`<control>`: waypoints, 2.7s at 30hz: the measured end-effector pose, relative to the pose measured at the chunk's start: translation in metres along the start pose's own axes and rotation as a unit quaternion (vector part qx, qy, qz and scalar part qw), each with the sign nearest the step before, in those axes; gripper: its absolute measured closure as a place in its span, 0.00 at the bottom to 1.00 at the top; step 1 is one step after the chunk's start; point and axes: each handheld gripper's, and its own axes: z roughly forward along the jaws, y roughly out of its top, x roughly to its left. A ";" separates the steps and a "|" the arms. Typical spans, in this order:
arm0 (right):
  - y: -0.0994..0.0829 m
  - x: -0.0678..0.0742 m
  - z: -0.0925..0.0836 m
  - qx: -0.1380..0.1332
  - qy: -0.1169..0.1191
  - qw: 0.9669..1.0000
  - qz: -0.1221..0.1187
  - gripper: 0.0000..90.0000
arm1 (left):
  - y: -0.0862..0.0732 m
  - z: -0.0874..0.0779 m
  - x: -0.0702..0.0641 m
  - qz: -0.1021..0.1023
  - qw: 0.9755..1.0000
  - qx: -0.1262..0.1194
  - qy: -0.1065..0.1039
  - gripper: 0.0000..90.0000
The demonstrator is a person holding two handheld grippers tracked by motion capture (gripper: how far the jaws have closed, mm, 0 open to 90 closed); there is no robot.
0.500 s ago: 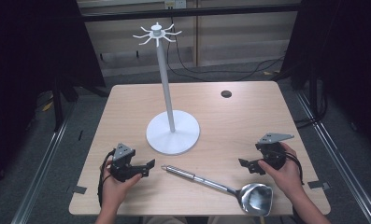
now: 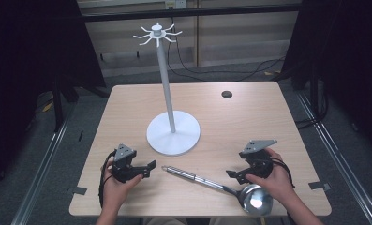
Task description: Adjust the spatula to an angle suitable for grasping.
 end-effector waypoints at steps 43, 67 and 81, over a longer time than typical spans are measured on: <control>-0.005 0.038 0.026 0.110 0.109 0.982 -0.111 0.84 | 0.001 0.004 0.001 -0.003 1.000 0.008 0.006 0.10; -0.010 -0.003 0.020 0.103 0.105 0.986 -0.076 0.84 | 0.001 0.006 -0.001 -0.001 1.000 0.010 0.005 0.10; -0.013 -0.012 0.017 0.100 0.109 0.986 -0.075 0.83 | 0.001 0.006 -0.002 0.001 1.000 0.011 0.005 0.10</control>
